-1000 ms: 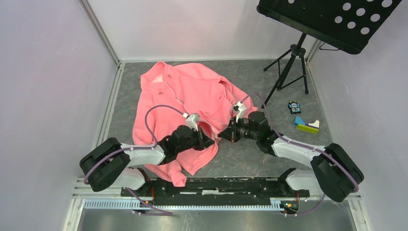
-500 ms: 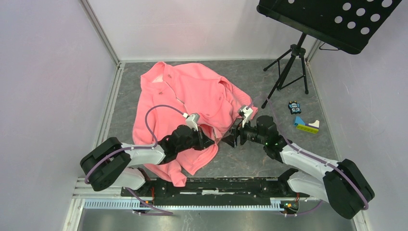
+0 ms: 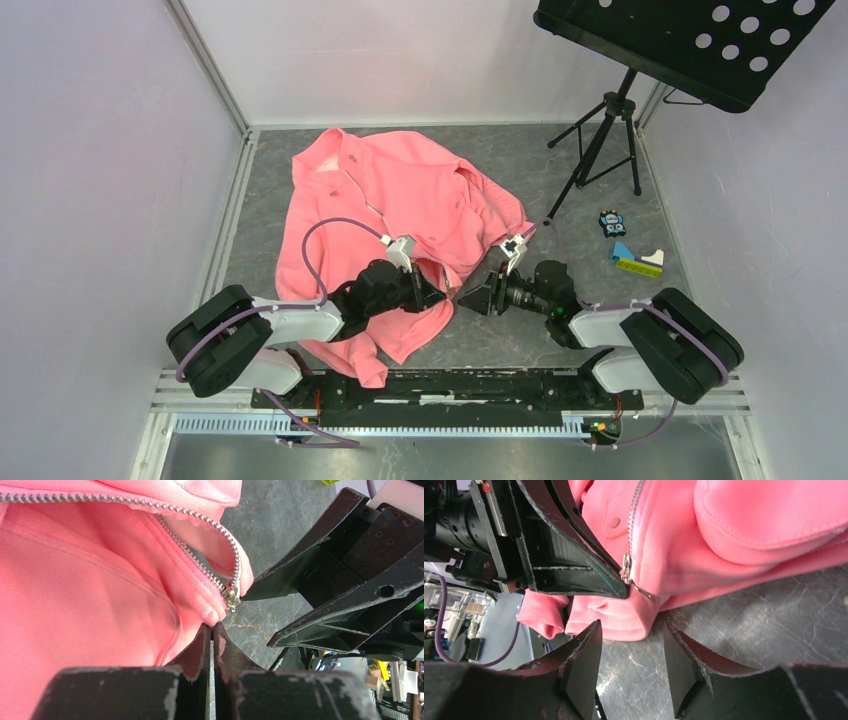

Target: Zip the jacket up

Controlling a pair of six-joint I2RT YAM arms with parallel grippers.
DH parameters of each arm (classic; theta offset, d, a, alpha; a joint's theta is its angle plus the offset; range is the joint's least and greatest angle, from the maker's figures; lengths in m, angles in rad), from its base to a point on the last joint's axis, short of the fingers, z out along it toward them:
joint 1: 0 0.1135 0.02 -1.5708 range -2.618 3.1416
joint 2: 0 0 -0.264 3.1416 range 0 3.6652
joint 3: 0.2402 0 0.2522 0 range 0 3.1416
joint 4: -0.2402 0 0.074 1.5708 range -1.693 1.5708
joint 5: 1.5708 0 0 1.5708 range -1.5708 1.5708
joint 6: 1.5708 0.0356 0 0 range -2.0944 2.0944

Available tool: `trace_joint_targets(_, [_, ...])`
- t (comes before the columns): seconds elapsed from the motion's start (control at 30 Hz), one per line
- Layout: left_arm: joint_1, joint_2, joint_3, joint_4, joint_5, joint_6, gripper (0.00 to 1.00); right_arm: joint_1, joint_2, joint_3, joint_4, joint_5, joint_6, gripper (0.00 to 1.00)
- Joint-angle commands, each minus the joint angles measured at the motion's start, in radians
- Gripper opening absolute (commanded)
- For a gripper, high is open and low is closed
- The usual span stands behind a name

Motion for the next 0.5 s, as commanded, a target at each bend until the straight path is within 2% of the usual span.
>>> trace_joint_targets(0.0, [0.005, -0.018, 0.010, 0.028, 0.010, -0.007, 0.02, 0.002, 0.078, 0.038, 0.261, -0.020, 0.042, 0.52])
trace_joint_targets(0.3, [0.004, -0.020, 0.010, 0.034, 0.019, -0.013, 0.02, 0.022, 0.179, 0.058, 0.338, -0.013, 0.057, 0.44])
trace_joint_targets(0.47, [0.005, -0.021, 0.009, 0.035, 0.021, -0.013, 0.02, 0.027, 0.194, 0.051, 0.336, 0.002, 0.043, 0.47])
